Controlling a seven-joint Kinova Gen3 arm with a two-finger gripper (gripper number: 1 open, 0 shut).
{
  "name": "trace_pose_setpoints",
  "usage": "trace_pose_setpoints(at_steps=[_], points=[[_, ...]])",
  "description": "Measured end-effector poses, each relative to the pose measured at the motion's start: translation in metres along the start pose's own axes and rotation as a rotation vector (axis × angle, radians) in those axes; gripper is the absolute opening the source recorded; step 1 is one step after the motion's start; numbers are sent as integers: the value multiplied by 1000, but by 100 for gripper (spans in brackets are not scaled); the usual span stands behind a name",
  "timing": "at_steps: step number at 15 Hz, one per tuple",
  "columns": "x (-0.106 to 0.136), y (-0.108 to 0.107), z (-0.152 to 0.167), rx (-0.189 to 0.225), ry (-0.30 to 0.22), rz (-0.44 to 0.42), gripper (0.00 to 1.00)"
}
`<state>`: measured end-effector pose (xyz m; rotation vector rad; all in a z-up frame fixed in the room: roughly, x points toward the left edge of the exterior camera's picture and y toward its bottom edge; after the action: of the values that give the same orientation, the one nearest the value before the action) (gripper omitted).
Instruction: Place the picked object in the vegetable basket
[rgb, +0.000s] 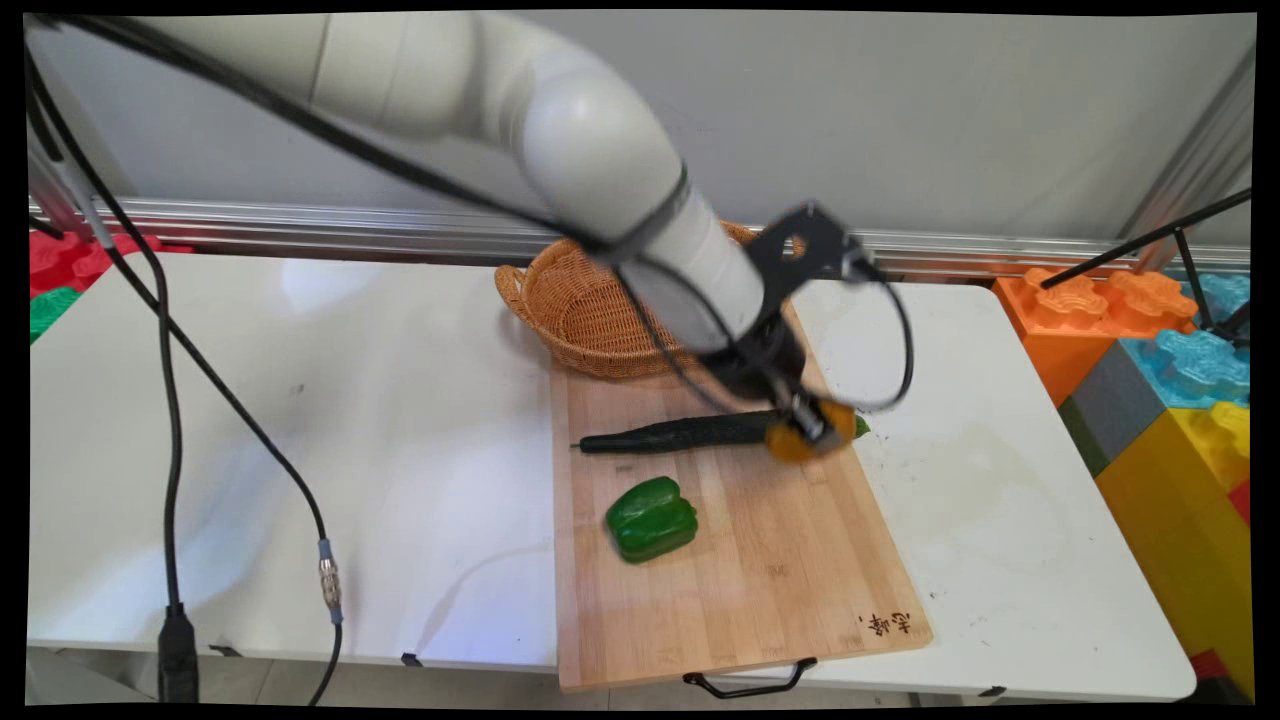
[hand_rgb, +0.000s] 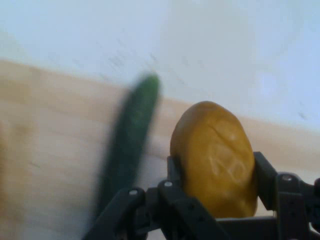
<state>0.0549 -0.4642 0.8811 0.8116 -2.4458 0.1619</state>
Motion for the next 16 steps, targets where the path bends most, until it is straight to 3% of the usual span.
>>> trace_pose_setpoints(at_steps=[4, 10, 13, 16], points=[[28, -47, -26, 120, 58, -29, 0], [37, -120, -35, 260, 78, -141, 0], [28, -150, -29, 302, 54, -204, 0], [16, -167, -18, 314, 24, -250, 0]])
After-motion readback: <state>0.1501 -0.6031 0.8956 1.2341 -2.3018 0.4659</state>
